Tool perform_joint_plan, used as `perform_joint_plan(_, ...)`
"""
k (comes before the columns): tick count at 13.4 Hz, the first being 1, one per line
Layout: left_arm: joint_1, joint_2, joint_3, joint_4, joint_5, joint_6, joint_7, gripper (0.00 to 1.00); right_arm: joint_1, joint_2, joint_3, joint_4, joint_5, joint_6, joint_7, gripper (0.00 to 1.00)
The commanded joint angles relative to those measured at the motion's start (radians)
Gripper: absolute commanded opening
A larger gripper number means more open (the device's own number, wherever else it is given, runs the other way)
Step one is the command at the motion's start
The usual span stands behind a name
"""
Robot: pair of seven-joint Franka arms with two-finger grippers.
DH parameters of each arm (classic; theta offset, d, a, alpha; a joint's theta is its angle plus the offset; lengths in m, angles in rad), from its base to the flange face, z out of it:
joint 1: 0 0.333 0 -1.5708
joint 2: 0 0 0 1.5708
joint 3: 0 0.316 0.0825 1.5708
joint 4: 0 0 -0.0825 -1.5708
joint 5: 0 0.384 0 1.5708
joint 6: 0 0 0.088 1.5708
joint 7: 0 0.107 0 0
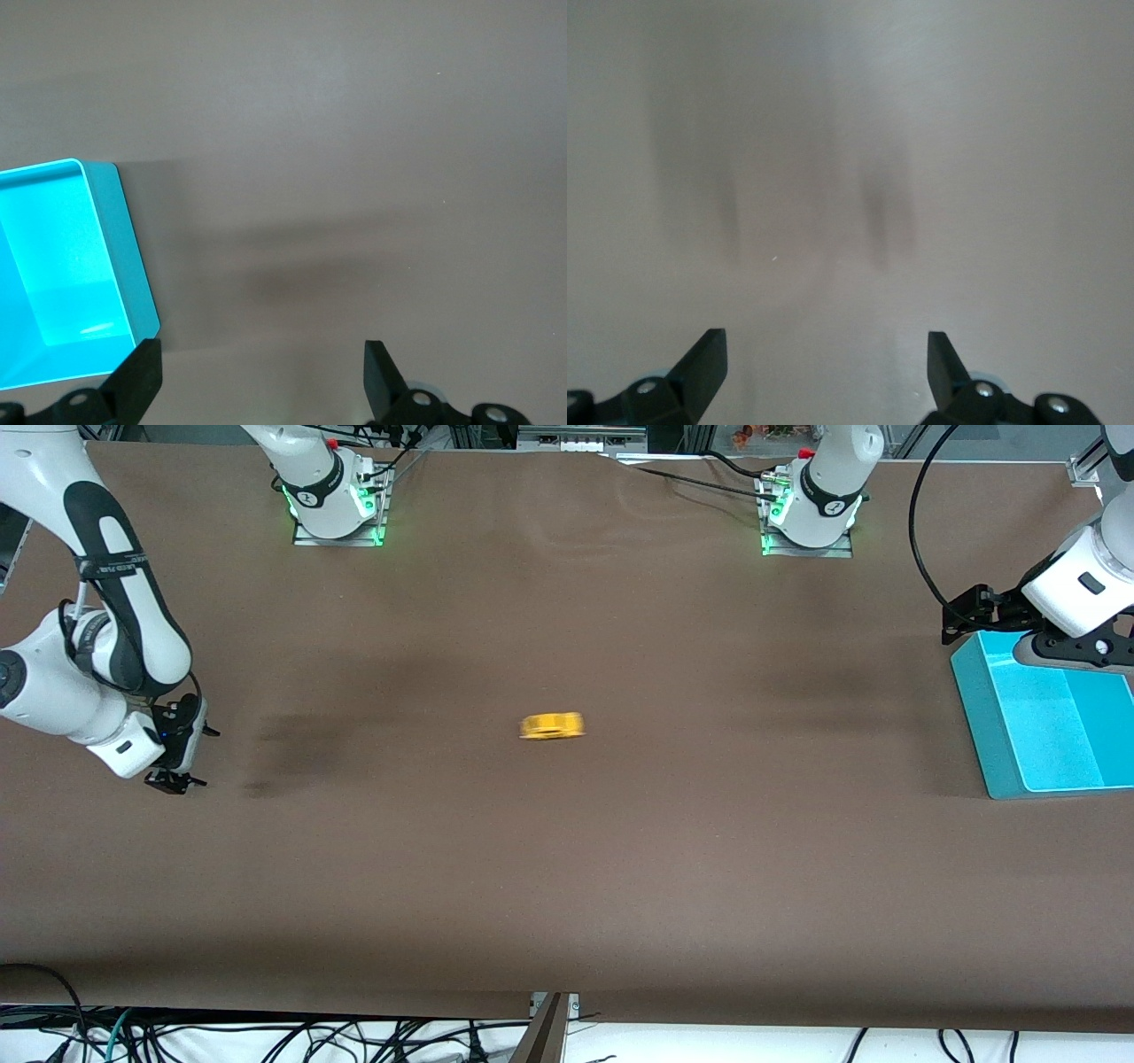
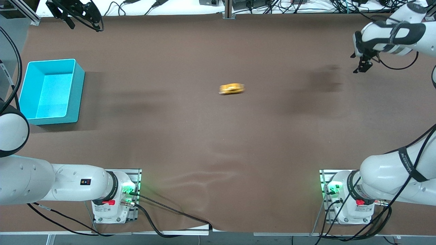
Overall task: Wind and store yellow beetle car
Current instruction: 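Move the left gripper over the car while the right gripper withdraws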
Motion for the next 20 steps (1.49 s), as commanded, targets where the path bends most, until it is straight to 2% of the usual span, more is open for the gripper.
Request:
perform_joint_plan(1,0.001,0.012,-0.001,0.028,0.01,-0.044,0.001,1.0,-0.007,-0.025,0.029,0.069,0.013,-0.119,0.186,1.0)
perform_joint_plan(5,-0.009,0.01,-0.006,0.028,0.008,-0.075,0.002,1.0,0.035,-0.064,0.043,0.098,0.01,-0.201,0.493,1.0)
perform_joint_plan(7,-0.011,0.009,-0.011,0.028,0.004,-0.075,0.002,1.0,0.071,-0.064,0.041,0.158,0.008,-0.286,0.634,1.0)
perform_joint_plan(10,-0.011,0.007,-0.014,0.028,0.004,-0.089,0.007,1.0,0.133,-0.064,0.041,0.259,-0.001,-0.446,0.96,1.0)
perform_joint_plan(13,-0.009,0.004,-0.014,0.021,-0.012,-0.09,0.021,1.0,0.17,-0.064,0.043,0.334,-0.002,-0.544,1.244,1.0)
perform_joint_plan(17,-0.009,0.009,-0.014,-0.011,-0.012,-0.089,0.2,1.0,0.217,-0.091,0.043,0.503,-0.002,-0.742,1.499,1.0)
perform_joint_plan(20,0.004,0.009,-0.012,-0.077,0.0,-0.086,0.413,1.0,0.222,-0.11,0.038,0.571,0.001,-0.831,1.532,1.0)
